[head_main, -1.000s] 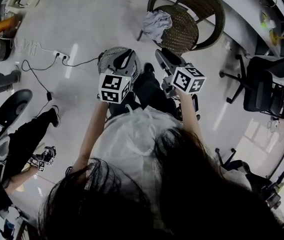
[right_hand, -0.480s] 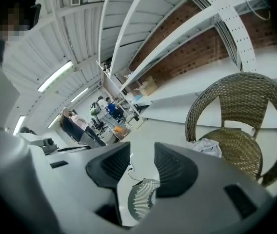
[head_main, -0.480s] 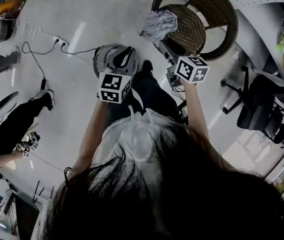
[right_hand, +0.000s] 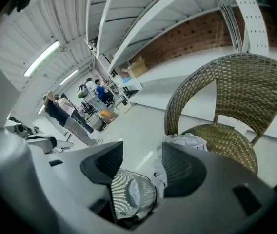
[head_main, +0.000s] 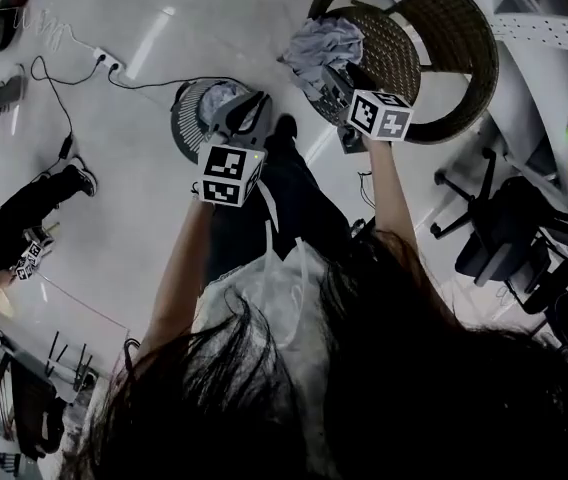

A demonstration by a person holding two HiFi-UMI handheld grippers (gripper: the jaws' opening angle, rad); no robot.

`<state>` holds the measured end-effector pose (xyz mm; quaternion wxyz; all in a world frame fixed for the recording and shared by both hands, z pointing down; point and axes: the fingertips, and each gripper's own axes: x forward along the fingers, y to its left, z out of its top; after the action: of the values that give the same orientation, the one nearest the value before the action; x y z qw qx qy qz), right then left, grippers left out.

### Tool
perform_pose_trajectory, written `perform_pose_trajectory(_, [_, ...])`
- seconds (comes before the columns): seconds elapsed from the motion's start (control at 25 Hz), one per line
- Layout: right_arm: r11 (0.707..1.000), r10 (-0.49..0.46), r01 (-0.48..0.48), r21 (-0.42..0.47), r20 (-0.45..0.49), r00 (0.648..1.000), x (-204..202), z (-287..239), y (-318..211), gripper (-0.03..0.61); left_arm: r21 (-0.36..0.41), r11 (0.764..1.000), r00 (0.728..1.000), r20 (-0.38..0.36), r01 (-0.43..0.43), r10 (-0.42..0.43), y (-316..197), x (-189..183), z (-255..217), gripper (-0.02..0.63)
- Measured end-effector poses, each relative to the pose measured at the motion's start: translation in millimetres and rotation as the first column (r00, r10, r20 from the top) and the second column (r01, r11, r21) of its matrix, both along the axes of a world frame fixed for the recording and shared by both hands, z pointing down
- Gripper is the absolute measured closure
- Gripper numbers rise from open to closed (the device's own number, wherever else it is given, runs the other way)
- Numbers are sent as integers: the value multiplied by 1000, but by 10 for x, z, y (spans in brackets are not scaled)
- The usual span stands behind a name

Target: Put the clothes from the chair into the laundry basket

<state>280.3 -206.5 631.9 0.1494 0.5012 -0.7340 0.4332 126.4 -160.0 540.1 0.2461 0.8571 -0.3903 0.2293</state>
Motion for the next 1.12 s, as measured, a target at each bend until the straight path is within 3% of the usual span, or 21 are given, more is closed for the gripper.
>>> perform_pose_trajectory(0.4, [974, 157, -150, -169, 31, 987, 238, 1088, -415, 312, -77, 997, 999, 42, 2, 1, -396, -44, 722, 574])
perform_pose_trajectory(0.6, [953, 166, -178, -244, -67, 984, 334, 1647, -542, 301, -116, 993, 998, 56, -25, 32, -376, -43, 996, 574])
perform_pose_trajectory(0.88, [910, 85, -159, -384, -203, 976, 384, 2412, -505, 301, -166, 985, 995, 83, -36, 50, -322, -153, 1258, 574])
perform_pose_trajectory(1.12, [861, 190, -285, -421, -254, 948, 576, 2648, -379, 302, -192, 981, 995, 97, -2, 21, -281, -260, 1367, 574])
